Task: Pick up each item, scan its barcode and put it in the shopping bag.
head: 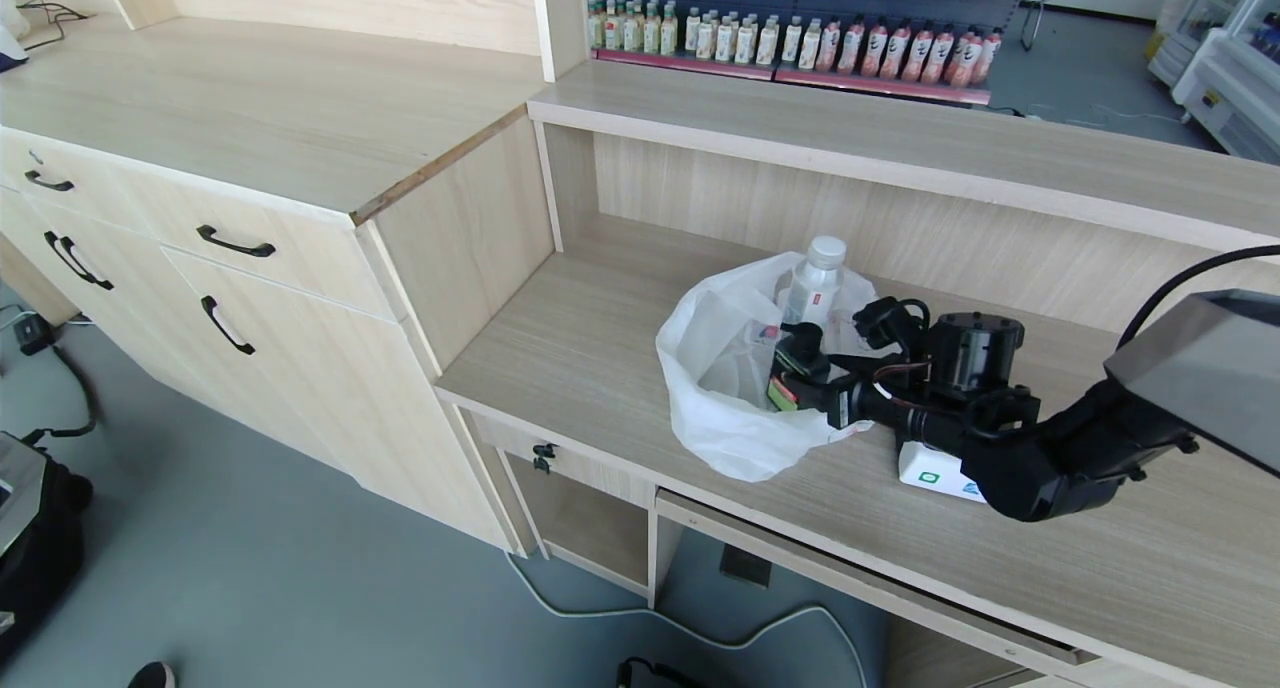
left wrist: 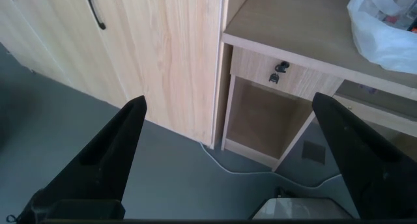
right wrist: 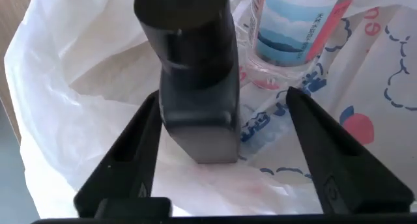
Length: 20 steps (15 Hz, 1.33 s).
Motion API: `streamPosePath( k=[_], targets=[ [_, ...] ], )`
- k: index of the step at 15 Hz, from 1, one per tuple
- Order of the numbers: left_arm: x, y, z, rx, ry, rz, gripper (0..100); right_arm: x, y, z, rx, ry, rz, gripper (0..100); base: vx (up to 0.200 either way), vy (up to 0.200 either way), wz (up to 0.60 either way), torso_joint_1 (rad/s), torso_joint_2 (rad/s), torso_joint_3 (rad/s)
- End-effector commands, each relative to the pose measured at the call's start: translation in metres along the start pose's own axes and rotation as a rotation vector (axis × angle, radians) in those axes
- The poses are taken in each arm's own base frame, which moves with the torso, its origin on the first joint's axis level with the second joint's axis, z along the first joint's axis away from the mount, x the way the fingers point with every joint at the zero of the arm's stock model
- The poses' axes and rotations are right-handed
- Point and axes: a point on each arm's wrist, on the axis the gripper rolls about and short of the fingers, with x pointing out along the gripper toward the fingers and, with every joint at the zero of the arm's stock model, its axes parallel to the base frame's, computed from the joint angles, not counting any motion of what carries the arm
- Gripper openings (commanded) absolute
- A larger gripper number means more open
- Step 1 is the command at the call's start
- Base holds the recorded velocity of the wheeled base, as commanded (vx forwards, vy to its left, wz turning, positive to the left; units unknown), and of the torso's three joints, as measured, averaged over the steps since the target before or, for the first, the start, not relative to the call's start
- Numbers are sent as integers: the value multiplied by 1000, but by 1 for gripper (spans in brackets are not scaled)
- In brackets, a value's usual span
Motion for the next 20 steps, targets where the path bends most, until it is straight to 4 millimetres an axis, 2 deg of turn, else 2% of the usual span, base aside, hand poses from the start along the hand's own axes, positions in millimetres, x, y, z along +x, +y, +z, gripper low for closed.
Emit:
streamPosePath(
  k=[1,2,4,5,7,8,9,10,11,12,13,16,20],
  targets=[
    [0,0,0,-1,-1,0,100,-2,0,6,0,-15,-2,100,0,0,0,0,0,0],
    [0,0,0,-1,-1,0,100,-5,0,12,-4,-30,-3,100,0,0,0,0,0,0],
    [0,0,0,-1,-1,0,100,-24,0,44,-24,-95,-14,100,0,0,0,0,0,0],
    [0,0,0,-1,-1,0,100,-38,0,58,-33,-105,-20,100,0,0,0,0,0,0],
    [0,0,0,-1,-1,0,100,-81,4,87,-48,-129,-40,100,0,0,0,0,0,0],
    [0,0,0,-1,-1,0,100,-102,3,94,-59,-137,-61,100,0,0,0,0,0,0],
    [0,0,0,-1,-1,0,100,-140,3,97,-90,-133,-102,100,0,0,0,0,0,0],
    [0,0,0,-1,-1,0,100,-170,3,94,-133,-118,-144,100,0,0,0,0,0,0],
    [0,0,0,-1,-1,0,100,-194,-2,89,-178,-93,-205,100,0,0,0,0,0,0],
    [0,0,0,-1,-1,0,100,-204,-7,86,-205,-70,-243,100,0,0,0,0,0,0],
    [0,0,0,-1,0,0,100,-230,-19,85,-263,8,-349,100,0,0,-600,7,2,7],
    [0,0,0,-1,-1,0,100,-253,-35,97,-251,53,-520,100,0,0,-600,-142,242,118],
    [0,0,0,-1,-1,0,100,-276,-41,105,-192,16,-663,100,0,0,-600,-224,398,168]
  ],
)
